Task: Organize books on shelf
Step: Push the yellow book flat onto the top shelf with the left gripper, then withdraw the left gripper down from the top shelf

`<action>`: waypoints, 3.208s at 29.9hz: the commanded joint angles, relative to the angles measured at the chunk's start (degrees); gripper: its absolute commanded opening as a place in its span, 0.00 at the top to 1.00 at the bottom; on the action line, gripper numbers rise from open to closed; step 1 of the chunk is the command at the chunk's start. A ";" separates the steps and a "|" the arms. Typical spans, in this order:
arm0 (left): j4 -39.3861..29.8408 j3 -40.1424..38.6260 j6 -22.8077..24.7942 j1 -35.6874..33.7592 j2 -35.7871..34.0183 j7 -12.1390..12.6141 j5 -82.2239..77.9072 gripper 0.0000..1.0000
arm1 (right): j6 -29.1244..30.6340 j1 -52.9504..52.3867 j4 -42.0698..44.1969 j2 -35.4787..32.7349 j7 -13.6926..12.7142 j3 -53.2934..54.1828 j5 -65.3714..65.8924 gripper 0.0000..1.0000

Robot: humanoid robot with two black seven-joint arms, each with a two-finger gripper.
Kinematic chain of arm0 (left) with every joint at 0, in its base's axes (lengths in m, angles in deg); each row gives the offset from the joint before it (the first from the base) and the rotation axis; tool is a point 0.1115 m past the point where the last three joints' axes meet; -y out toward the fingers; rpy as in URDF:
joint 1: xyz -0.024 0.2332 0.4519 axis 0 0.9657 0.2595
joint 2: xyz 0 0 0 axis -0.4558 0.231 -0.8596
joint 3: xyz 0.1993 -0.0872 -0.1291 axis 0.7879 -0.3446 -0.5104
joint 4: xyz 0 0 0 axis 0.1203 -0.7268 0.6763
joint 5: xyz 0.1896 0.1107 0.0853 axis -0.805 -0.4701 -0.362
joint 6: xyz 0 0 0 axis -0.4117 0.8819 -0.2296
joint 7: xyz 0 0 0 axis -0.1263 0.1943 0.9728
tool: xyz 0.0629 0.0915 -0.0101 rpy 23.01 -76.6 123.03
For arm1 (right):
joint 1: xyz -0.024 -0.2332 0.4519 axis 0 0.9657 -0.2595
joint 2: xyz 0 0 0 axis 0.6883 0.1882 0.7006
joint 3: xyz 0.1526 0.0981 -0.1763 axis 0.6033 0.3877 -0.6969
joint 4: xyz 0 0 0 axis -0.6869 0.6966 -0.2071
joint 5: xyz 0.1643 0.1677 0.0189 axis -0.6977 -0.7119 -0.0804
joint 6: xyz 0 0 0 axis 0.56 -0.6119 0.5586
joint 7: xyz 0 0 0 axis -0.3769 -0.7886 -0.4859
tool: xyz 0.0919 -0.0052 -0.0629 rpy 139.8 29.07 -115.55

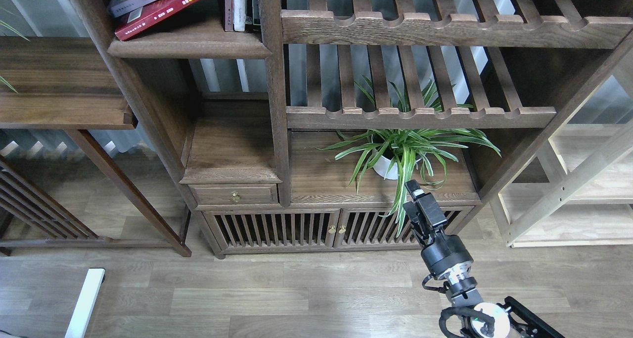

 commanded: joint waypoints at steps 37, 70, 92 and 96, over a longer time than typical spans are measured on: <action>14.40 14.06 -0.93 -11.42 7.80 0.00 -0.09 1.00 | 0.00 3.77 -1.36 0.06 0.00 0.14 -0.22 0.01; 12.73 15.30 -1.11 -11.16 7.80 0.00 0.09 0.56 | 0.00 5.18 -0.74 -0.38 -0.17 0.23 -0.75 0.01; -8.88 11.96 -0.84 1.31 -3.10 0.00 0.62 0.44 | 0.00 1.40 0.05 -0.46 -0.44 0.22 -1.63 0.01; -12.39 8.63 -0.49 4.38 -3.19 0.00 0.79 0.41 | 0.00 1.05 -0.04 -0.81 -0.44 0.40 -1.63 0.01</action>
